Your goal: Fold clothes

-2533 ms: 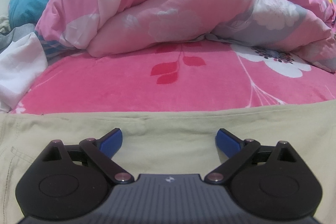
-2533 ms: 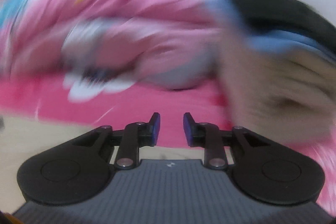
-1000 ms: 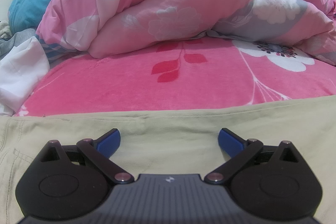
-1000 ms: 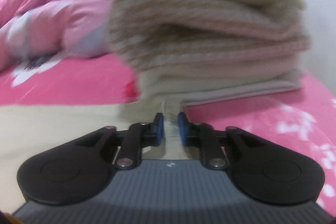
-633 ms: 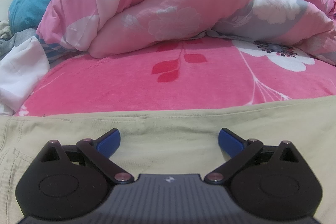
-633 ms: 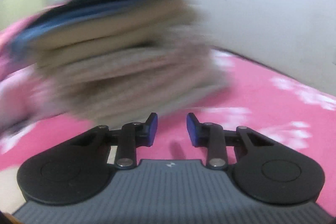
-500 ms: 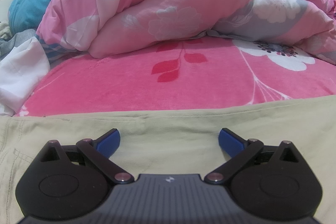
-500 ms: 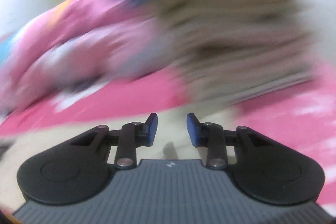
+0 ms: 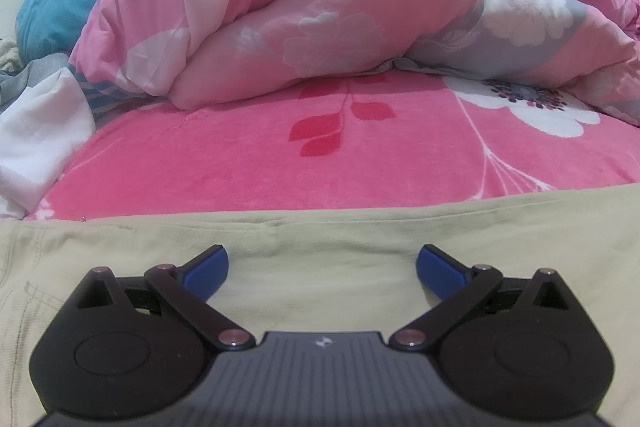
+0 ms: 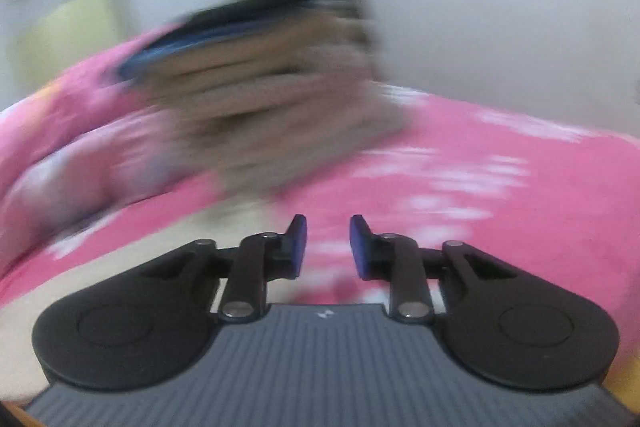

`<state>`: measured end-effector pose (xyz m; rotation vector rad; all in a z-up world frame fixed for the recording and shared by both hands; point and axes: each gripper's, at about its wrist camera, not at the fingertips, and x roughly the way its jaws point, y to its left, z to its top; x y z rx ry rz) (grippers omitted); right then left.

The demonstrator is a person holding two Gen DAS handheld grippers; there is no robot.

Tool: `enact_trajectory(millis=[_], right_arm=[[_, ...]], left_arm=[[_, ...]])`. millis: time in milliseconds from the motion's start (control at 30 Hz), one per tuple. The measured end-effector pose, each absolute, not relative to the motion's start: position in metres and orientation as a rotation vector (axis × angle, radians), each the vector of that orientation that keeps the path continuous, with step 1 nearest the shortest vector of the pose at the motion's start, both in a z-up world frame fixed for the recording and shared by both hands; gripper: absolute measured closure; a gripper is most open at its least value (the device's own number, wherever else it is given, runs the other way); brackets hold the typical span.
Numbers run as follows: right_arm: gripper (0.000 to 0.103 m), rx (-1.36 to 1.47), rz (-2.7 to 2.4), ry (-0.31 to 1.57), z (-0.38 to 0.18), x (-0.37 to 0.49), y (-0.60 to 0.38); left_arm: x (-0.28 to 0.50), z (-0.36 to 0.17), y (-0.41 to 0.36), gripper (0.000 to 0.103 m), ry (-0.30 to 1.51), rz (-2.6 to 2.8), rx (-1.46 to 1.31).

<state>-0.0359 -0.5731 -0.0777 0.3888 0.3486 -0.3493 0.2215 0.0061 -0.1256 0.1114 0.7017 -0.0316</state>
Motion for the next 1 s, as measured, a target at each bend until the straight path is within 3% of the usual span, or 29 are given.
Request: enact_trajectory(millis=[233,367,400,500,567,900,1000], right_arm=[[0.074,0.083,0.14,0.423,-0.109,0.014,-0.421],[0.075,0.192,-0.11,0.38,-0.122,-0.024,-0.5],[0.083,0.267,-0.213,0.36,-0.124,-0.039,-0.531],[0.084,0.53,-0.562,0.249,-0.126,-0.089,-0.601],[0.08,0.526,-0.684,0.214,-0.118,-0.104,-0.603],[0.078,0.137,-0.038,0.282,-0.094,-0.012,-0.394],[0.078,0.101,0.097,0.335,-0.102,0.013,-0.359]], left_arm=[[0.221,-0.126,0.006,0.001,0.7,-0.031,0.109],[0.222,-0.126,0.007,0.001,0.702,-0.034,0.103],[0.222,-0.125,0.007,0.001,0.703,-0.036,0.1],[0.221,-0.122,0.009,0.001,0.707,-0.041,0.091],[0.221,-0.12,0.011,0.001,0.71,-0.045,0.084],[0.164,-0.076,0.055,0.002,0.592,-0.071,-0.031],[0.139,-0.084,0.083,0.002,0.601,-0.036,-0.03]])
